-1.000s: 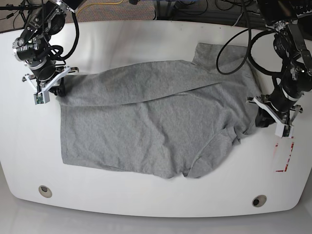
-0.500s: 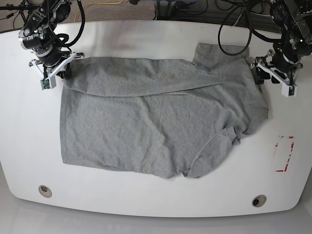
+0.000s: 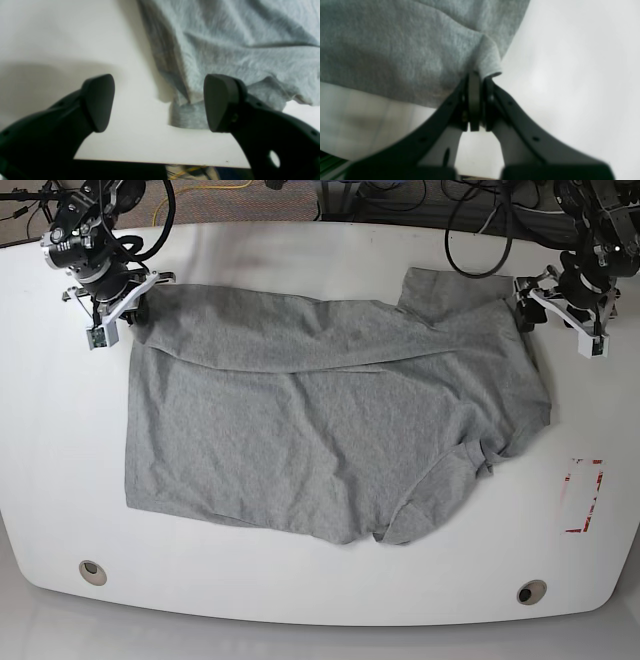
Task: Fold the T-shirt properly
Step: 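Drag the held shirt edge back with both grippers to flatten it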
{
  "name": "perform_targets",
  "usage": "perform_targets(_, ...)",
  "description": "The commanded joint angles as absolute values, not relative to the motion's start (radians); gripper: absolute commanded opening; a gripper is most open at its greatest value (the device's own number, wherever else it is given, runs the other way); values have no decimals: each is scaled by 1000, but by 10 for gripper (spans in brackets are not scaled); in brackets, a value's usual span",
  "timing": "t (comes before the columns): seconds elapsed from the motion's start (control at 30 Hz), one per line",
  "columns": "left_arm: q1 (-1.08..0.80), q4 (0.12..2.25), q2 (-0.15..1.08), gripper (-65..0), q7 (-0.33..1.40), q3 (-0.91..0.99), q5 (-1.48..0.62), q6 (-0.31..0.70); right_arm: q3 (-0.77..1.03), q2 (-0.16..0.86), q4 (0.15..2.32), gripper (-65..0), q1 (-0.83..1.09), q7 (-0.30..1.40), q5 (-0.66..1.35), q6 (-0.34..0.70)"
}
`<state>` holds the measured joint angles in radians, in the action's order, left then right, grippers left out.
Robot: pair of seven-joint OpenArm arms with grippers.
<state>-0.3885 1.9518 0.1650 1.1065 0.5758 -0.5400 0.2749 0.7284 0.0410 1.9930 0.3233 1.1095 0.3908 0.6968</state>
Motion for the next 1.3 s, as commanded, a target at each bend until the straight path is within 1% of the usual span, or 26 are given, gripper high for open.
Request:
perform_targets(0.0, -392, 1943, 163, -121, 1095, 568, -549, 288, 731, 48, 2009, -644, 328, 1092, 404, 698)
perform_targets(0.2, -392, 1894, 162, -121, 1093, 513, -542, 349, 731, 48, 2009, -644, 328, 1092, 404, 698)
perform_targets(0.37, -394, 1854, 139, -121, 1093, 518, -532, 354, 731, 48, 2009, -645, 329, 1092, 404, 698)
perform_targets(0.67, -429, 1797, 140, -122, 1093, 496, -504, 358, 733, 48, 2009, -645, 344, 1092, 401, 698)
perform_targets(0.83, -440, 1794, 142, -135, 1093, 435, -501, 410, 733, 48, 2009, -644, 354, 1092, 404, 698)
perform_targets(0.9, -444, 1794, 142, -178, 1093, 414, -501, 423, 733, 48, 2009, -644, 355, 1092, 404, 698)
perform_targets(0.97, -443, 1793, 142, -242, 1093, 397, -499, 424, 733, 48, 2009, -644, 355, 1092, 401, 698)
perform_targets(1.0, -441, 1784, 140, -315, 1092, 378, -499, 424, 733, 48, 2009, -644, 355, 1092, 401, 698)
perform_targets(1.03, -441, 1779, 139, -336, 1092, 374, -499, 424, 733, 48, 2009, -644, 355, 1092, 400, 698)
perform_targets(1.1, -420, 1756, 139, -457, 1092, 349, -499, 424, 733, 48, 2009, -644, 355, 1092, 397, 698)
perform_targets(1.13, -412, 1750, 139, -489, 1092, 348, -499, 424, 733, 48, 2009, -644, 357, 1092, 397, 698)
perform_targets(1.17, -403, 1738, 139, -543, 1092, 346, -499, 424, 733, 48, 2009, -644, 357, 1092, 397, 698)
perform_targets(1.23, -389, 1728, 137, -607, 1092, 346, -499, 424, 733, 48, 2009, -644, 358, 1092, 397, 698)
perform_targets(1.27, -386, 1728, 137, -615, 1092, 346, -499, 424, 733, 48, 2009, -644, 358, 1092, 397, 698)
